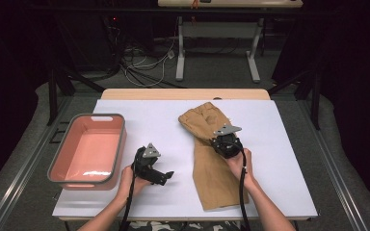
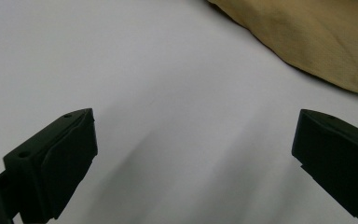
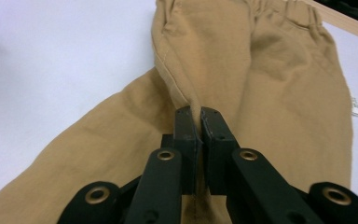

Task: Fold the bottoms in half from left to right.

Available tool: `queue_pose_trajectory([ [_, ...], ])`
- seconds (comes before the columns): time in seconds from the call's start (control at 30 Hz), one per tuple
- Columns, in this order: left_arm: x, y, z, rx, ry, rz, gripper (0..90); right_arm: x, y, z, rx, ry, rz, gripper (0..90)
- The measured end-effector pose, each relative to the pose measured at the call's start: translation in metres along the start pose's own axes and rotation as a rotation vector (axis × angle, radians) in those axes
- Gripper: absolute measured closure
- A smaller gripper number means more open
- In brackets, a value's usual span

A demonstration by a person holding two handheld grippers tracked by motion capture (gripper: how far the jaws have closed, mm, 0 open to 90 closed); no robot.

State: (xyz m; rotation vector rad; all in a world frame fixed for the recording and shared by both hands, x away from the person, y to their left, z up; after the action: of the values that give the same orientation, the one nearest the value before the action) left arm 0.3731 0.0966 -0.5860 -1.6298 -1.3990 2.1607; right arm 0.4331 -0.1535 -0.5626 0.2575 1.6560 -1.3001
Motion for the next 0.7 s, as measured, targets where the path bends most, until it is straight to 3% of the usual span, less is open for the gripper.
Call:
queue_pose_trajectory([
  [0.7, 0.0, 0.002, 0.0, 0.007, 0.003, -0.006, 0.0, 0.007, 0.0, 0.038, 0.081, 0.095, 0.03, 85.9],
])
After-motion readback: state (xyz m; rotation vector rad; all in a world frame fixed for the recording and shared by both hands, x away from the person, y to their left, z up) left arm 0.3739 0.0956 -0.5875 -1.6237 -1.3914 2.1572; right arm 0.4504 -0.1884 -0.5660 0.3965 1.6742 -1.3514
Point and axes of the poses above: each handheld gripper's, and its own axes: y roughly forward along the jaws, x roughly out of its underside, z roughly to its right, the point moved 5 cm from there along y, roughly forward along the jaws, and after that the axes turned 4 degrees about y, right-handed, at the moved point
